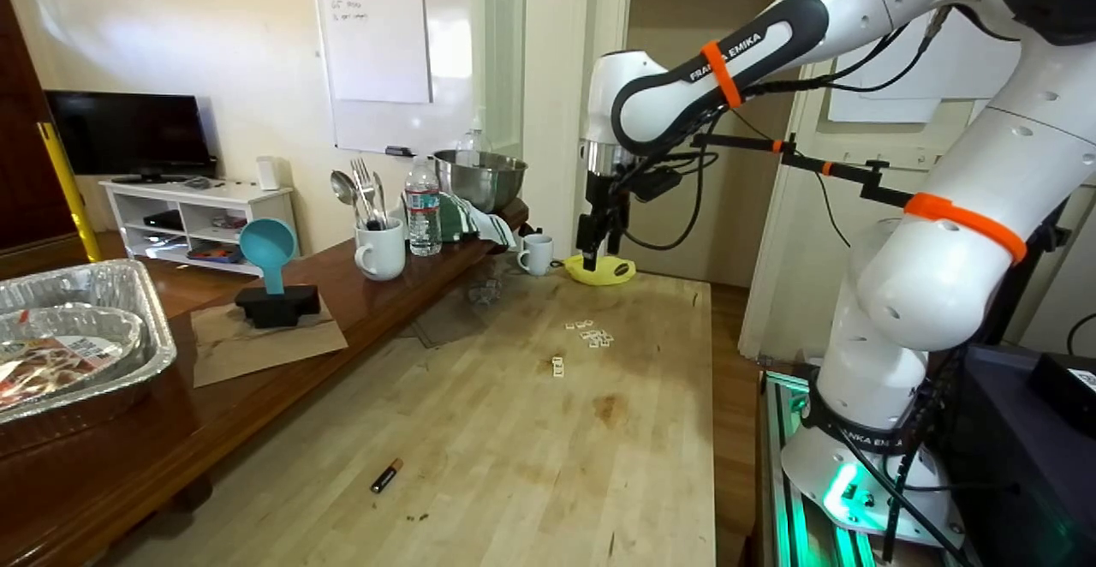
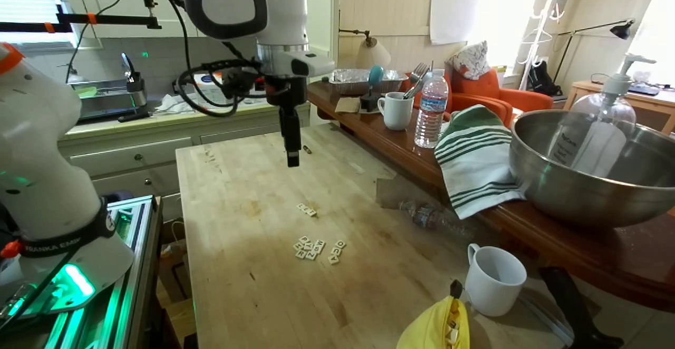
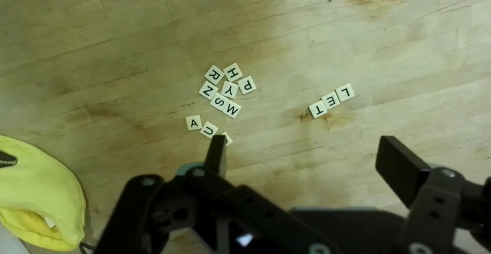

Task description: Put one letter block into the line of letter blocks

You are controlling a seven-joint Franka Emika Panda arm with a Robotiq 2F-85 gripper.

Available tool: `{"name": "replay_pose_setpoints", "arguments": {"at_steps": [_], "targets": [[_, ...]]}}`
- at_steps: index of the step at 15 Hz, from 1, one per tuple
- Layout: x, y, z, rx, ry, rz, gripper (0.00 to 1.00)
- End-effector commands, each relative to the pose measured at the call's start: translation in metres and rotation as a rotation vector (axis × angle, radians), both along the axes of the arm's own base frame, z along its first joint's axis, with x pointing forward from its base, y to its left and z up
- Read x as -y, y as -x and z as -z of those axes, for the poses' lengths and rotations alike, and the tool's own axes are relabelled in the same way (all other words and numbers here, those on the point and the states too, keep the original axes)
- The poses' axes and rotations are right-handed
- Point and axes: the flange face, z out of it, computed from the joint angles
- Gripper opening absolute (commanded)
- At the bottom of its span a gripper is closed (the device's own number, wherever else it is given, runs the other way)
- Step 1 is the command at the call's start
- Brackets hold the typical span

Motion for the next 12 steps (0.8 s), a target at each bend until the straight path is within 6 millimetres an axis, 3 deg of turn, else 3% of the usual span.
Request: {"name": "replay_pose_setpoints", "arguments": {"at_steps": [1, 2, 8, 12], "targets": [[0.018, 0.002, 0.031, 0.029, -0.012, 0.002, 1.00], [0.010, 0.002, 0.015, 0.016, -0.003, 0.003, 1.00], [0.011, 0.000, 0.016, 0.021, 0.001, 0.001, 1.00], [0.028, 0.004, 0.051, -0.016, -0.010, 0.051, 1.00]]}}
